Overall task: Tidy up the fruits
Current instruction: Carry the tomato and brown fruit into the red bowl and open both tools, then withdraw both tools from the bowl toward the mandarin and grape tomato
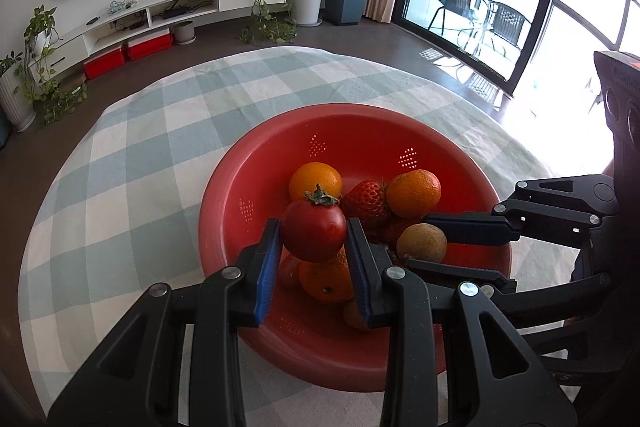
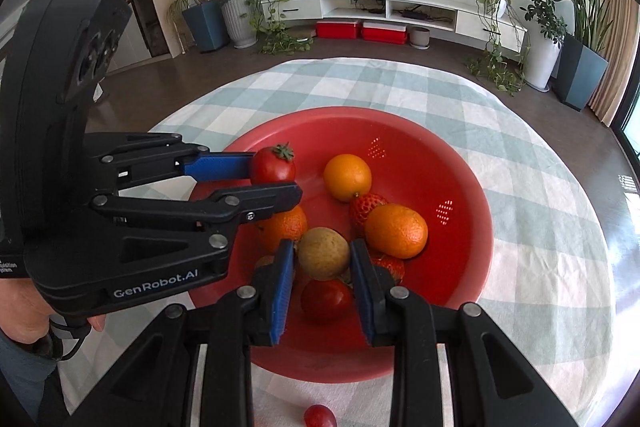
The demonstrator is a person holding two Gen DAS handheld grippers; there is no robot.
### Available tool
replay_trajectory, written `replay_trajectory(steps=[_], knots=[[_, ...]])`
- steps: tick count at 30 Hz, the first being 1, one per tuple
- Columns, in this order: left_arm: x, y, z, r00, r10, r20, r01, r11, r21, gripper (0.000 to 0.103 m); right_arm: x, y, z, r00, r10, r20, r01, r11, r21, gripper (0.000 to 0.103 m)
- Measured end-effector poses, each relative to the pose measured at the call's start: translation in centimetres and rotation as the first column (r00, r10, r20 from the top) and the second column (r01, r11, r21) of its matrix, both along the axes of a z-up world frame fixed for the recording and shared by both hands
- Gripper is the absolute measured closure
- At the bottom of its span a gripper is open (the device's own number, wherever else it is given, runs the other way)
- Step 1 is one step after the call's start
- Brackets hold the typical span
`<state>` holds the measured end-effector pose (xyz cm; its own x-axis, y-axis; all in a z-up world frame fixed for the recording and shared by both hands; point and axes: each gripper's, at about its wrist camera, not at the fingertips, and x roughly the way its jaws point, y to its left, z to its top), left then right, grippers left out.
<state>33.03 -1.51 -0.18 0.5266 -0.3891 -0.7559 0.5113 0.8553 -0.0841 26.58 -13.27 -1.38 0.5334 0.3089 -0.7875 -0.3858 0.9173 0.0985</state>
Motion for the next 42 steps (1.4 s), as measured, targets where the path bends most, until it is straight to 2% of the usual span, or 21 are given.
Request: replay_trajectory(steps=[10, 14, 17, 19, 23, 27, 30, 32, 35, 38, 42], knots=[[0.4, -0.4, -0.9, 1.0, -0.004, -0.011, 0.004, 1.0, 0.015, 0.071, 0.1, -0.2, -1.0, 1.0, -0.015, -0.002, 0.015, 1.0, -0.016, 0.072], [0.2, -0.5, -0.9, 1.0, -0.007, -0.003, 0.007, 1.0, 0.015, 0.06, -0.2, -0.2, -1.0, 1.0, -0.013, 0.006, 0.013, 1.0, -0.019, 0.071], [0.1, -0.4, -0.7, 1.0, 0.002, 0.003, -0.002, 1.0, 0.017, 0.056, -0.3, -0.2, -0.9, 1.0, -0.017, 0.009, 0.018, 1.0, -0.016, 0.071], [0.0, -0.1, -0.5, 1.0, 0.013, 0.005, -0.013, 1.0, 0.009, 0.053, -0.4, -0.4, -0.8, 1.0, -0.024, 0.013, 0.024, 1.0, -0.011, 0.069], [-0.4, 0.7, 0.4, 0.999, 0.041, 0.022, -0.041, 0.999, -0.013, 0.042, -0.7, -0.7, -0.4, 0.999, -0.045, 0.022, 0.045, 0.999, 0.01, 0.054], [-1.2, 1.6, 1.5, 0.996, 0.073, 0.048, -0.071, 0.997, -0.036, 0.037, -1.3, -1.4, 0.2, 0.997, -0.072, 0.03, 0.071, 0.997, 0.03, 0.053], [-2.0, 2.2, 2.1, 0.993, 0.1, 0.067, -0.097, 0.994, -0.045, 0.025, -2.6, -2.2, 1.3, 0.993, -0.093, 0.067, 0.09, 0.994, 0.055, 0.051], [-2.9, 2.5, 2.4, 0.991, 0.111, 0.076, -0.108, 0.993, -0.054, 0.015, -3.8, -2.9, 1.9, 0.989, -0.114, 0.096, 0.108, 0.992, 0.073, 0.045], [-4.6, 2.7, 2.6, 0.99, 0.114, 0.082, -0.109, 0.992, -0.06, 0.009, -5.7, -4.1, 2.6, 0.983, -0.146, 0.115, 0.134, 0.986, 0.1, 0.04], [-6.7, 2.4, 2.4, 0.99, 0.108, 0.087, -0.105, 0.994, -0.04, 0.007, -7.4, -5.0, 2.7, 0.981, -0.164, 0.102, 0.152, 0.982, 0.116, 0.038], [-10.3, 2.5, 1.7, 0.99, 0.119, 0.079, -0.113, 0.991, -0.07, 0.0, -9.5, -5.9, 2.4, 0.982, -0.172, 0.072, 0.162, 0.978, 0.129, 0.034]])
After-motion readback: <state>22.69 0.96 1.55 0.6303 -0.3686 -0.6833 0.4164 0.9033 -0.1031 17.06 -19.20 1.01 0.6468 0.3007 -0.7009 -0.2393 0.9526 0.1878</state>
